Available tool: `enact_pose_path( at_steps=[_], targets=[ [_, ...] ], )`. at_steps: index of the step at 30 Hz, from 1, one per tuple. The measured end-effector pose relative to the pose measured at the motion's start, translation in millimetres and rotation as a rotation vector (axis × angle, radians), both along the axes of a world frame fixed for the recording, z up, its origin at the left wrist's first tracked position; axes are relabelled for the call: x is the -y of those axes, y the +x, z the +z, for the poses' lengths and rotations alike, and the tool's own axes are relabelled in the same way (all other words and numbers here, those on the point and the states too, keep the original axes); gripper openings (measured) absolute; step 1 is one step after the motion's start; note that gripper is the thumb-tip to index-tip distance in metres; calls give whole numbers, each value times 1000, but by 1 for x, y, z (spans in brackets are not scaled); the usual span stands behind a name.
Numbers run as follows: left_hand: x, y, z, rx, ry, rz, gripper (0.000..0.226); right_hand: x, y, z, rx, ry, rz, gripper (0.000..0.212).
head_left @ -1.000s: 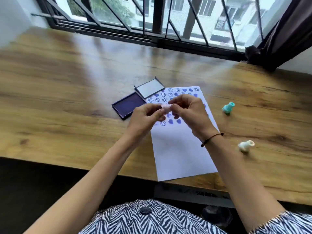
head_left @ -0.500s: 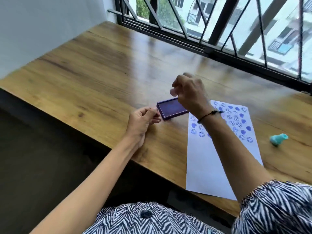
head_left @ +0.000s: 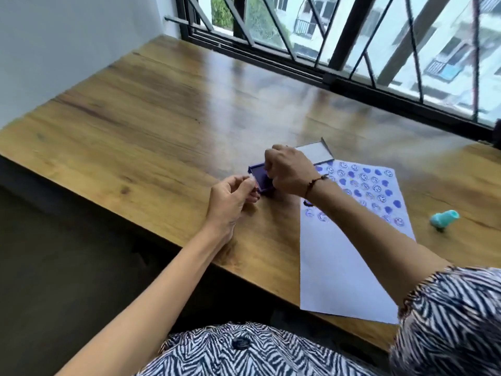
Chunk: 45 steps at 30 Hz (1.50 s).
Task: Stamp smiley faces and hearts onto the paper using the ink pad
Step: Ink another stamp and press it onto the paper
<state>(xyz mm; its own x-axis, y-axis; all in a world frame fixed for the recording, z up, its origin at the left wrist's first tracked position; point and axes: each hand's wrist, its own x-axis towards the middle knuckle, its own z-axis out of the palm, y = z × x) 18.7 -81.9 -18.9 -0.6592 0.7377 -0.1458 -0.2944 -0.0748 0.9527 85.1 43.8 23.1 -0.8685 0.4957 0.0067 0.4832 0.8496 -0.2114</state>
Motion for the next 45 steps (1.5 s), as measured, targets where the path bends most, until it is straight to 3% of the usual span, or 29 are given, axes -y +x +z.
enact_pose_path(
  at_steps=[3,6,9,13,16,19,22,25,38,45],
  targets=[
    [-2,0,1,0,3,0,7,-1,0,4,-97,-4,-43,17],
    [-3,1,1,-16,-16,0,8,16,1,-8,-38,18,-78,21],
    [-8,10,5,-35,-24,-31,8,6,6,2,-128,-150,-114,23],
    [-17,32,10,-120,4,-177,3,-8,62,10,-526,-373,-462,15],
    [-25,57,12,-220,-9,-327,5,-7,133,2,-668,-524,-723,12],
    [-31,78,12,-490,-53,-425,11,3,175,-2,-601,-486,-836,10],
    [-33,93,10,-803,-39,-449,13,11,189,-4,-406,-311,-756,12],
    [-35,98,9,-934,-2,-461,16,13,186,-5,-223,-148,-667,15],
    [-37,94,1,-977,-12,-497,16,18,168,-15,96,157,-537,13],
    [-38,94,-1,-975,-26,-504,18,14,162,-14,69,92,-533,14]
  ],
)
